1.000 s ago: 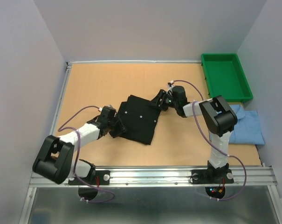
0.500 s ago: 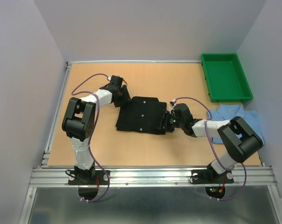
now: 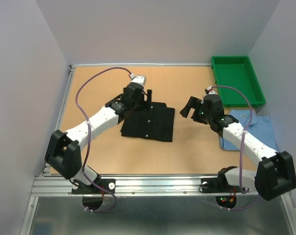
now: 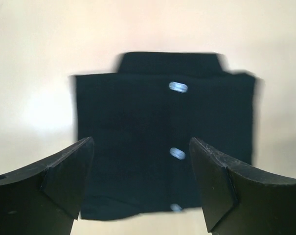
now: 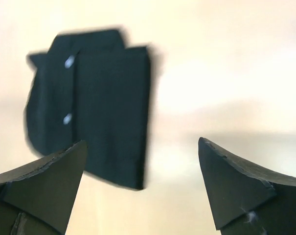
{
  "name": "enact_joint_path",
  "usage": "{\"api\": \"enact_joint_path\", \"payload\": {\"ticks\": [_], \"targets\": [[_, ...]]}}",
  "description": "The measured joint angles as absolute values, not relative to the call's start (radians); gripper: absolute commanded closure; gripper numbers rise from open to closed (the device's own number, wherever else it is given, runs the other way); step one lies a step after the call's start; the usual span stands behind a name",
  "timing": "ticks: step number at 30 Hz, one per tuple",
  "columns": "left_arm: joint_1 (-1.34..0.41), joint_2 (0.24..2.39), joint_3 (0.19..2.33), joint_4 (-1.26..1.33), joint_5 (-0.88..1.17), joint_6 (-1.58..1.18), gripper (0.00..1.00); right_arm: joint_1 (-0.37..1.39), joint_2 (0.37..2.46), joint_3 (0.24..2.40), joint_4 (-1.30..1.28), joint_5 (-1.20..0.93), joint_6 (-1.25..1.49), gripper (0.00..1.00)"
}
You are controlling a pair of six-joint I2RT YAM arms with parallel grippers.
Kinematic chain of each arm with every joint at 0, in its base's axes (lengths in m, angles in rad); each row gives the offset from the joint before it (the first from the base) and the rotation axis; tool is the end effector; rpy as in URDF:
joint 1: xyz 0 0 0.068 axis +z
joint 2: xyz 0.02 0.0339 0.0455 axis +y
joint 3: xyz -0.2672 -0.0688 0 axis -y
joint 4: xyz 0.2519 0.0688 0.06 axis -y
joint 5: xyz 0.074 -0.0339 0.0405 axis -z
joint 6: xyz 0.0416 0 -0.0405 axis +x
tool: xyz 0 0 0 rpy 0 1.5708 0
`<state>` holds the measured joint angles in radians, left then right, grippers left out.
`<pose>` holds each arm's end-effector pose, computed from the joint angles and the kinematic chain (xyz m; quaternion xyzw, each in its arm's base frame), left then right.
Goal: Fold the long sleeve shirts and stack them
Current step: Fold the shirt
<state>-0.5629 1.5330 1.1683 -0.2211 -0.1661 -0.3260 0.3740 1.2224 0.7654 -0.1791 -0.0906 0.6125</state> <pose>0.3102 -0.1876 0.2831 0.0648 0.8766 -0.1366 0.4568 0.2538 0.1037 0.2388 0.0858 0.8879 0.2487 0.3773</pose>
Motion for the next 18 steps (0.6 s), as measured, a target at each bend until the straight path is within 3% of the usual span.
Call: {"api": "enact_joint_path", "payload": {"ticks": [4,9,18], "targets": [[-0.816,1.448,1.153,-0.183,-0.234,-0.229,0.10,0.329,1.147,0.798,-0.282,0.017,0.572,0.00],[-1.034,1.562,1.157,-0.173,-0.336,-0.134,0.15,0.327,1.092,0.823,-0.370,0.119,0.557,0.00],[-1.190,1.840,1.217,-0.196,-0.400,-0.020,0.29,0.326,0.994,0.823,-0.443,0.201,0.557,0.00]]}}
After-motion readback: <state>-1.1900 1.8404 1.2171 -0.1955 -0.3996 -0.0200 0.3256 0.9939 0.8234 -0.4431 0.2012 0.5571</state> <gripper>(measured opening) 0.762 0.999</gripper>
